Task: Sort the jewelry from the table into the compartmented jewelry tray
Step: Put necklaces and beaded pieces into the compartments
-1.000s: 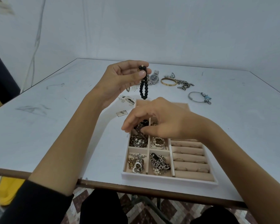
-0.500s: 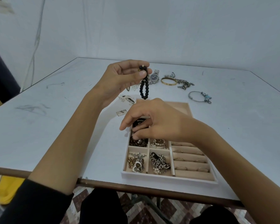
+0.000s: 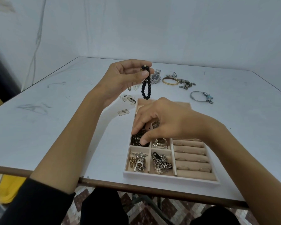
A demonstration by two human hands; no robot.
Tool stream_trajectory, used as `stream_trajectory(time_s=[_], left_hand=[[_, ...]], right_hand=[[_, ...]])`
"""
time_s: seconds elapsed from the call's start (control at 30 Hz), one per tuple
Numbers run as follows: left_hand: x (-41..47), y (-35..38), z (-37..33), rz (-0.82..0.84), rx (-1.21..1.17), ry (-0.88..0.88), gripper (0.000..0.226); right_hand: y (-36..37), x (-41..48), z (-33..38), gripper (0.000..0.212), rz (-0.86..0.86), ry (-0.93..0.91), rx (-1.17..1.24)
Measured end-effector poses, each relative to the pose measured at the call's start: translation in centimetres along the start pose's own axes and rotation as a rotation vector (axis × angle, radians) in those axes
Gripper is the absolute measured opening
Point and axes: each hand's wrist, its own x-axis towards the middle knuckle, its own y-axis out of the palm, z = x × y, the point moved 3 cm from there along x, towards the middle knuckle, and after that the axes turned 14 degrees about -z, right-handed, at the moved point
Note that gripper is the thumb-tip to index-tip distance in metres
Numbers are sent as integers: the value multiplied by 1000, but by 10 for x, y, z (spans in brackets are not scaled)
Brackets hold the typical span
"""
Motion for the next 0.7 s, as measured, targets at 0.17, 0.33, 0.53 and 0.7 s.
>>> stream_trajectory(time_s=[0.17,0.33,0.53,0.7], left_hand=[[0,0,0,-3,9,0,28],[0,-1,0,-7,8,4,27],[0,-2,0,-12,7,4,28],[-1,-3,1,-23,7,-7,27]], right_hand=[[2,0,2,26,8,-15,-26],[1,-5,1,27,-18,-32,-42],[0,-11,1,28,-112,-60,-42],[4,-19,-1,25,-170,-70,-56]])
